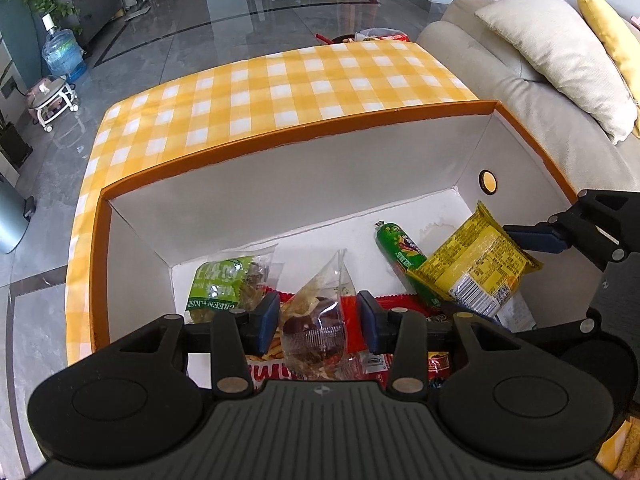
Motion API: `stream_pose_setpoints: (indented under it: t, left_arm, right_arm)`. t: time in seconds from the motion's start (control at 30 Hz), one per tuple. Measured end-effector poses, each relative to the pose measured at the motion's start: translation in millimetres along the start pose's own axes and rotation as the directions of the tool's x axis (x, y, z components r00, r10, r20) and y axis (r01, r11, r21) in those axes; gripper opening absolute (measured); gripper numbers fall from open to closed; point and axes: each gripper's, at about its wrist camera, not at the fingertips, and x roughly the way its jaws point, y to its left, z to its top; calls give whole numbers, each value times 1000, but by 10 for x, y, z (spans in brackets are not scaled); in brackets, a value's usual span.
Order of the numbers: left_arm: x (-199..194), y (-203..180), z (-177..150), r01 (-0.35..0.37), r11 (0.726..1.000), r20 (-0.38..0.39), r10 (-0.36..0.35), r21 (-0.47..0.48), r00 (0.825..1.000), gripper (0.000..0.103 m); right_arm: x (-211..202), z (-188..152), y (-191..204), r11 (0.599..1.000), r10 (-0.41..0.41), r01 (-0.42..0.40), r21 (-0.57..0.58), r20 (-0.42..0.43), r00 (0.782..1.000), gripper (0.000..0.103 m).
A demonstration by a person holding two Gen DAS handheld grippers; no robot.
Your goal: Organize snacks
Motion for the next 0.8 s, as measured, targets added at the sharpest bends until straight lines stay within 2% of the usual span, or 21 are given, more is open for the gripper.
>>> stream_pose_setpoints:
  t: [0.1, 0.17, 0.27, 0.33, 0.4, 0.5, 0.6, 0.73, 0.8]
  left_arm:
    - [-75, -5, -11, -8, 1000, 28, 8, 7, 1000, 58]
    - [-157, -9, -15, -18, 1000, 54, 17, 9, 998, 70]
    - [-305, -5, -18, -26, 1000, 89, 24, 13, 996, 74]
    - [-423, -6, -15, -41, 999, 115, 38, 17, 993, 75]
    - [-580, -5, -28, -62, 998, 159, 59, 16, 986, 76]
    - [-862, 1, -77, -114, 993, 258, 110, -1, 960, 76]
    - [-1152, 7, -162, -165, 986, 351, 163, -26, 922, 76]
    - [-1497, 61, -291, -160, 983, 433, 184, -93, 882, 76]
    - [-1632, 83, -342, -139, 983, 455, 179, -121, 872, 76]
  right_arm:
    - [-14, -1, 6, 1000, 15, -15, 4, -3, 1000, 67]
    - [-48, -5, 21, 1000, 27, -27, -6, -12, 1000, 72]
    - [-159, -14, 44, 999, 34, -34, -34, 1, 999, 79]
    - [-241, -8, 46, 999, 33, -32, -42, 14, 999, 88]
    - [-362, 3, 24, 999, 25, -24, -29, 35, 999, 90]
    - [-596, 20, -34, 1000, 24, -25, 17, 66, 997, 92]
    - [-883, 12, -80, 998, 20, -28, 64, 126, 992, 94]
    - [-1321, -71, -128, 987, 6, -42, 158, 220, 975, 95]
    - [-1490, -116, -150, 978, 4, -57, 202, 252, 968, 96]
